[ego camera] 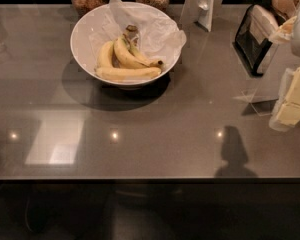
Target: Pick banana from white bowl
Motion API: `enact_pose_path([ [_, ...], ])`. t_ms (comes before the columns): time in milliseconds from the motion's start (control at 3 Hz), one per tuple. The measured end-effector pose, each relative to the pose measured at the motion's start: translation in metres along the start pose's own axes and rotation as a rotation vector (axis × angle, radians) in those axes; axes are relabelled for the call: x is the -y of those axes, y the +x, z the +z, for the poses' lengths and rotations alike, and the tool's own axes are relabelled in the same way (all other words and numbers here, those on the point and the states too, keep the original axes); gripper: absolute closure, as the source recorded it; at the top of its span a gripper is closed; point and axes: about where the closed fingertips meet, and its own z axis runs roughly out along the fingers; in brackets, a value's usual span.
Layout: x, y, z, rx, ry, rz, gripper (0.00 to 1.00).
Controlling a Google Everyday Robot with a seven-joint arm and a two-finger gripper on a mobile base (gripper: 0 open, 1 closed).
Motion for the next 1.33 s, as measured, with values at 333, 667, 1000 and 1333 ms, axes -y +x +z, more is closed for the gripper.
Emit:
enact_pose_path([
  [333, 0.0, 0.0, 0.0, 0.0, 0.0, 0.0, 0.0],
  [667, 0.006, -0.021, 0.009, 0.066, 0.005, -0.016, 0.0],
  [1000, 0.02, -0.061, 0.024, 0.182, 0.02, -0.015, 0.0],
  [1333, 0.045, -0.111, 0.041, 0.292, 0.044, 0.015, 0.0],
])
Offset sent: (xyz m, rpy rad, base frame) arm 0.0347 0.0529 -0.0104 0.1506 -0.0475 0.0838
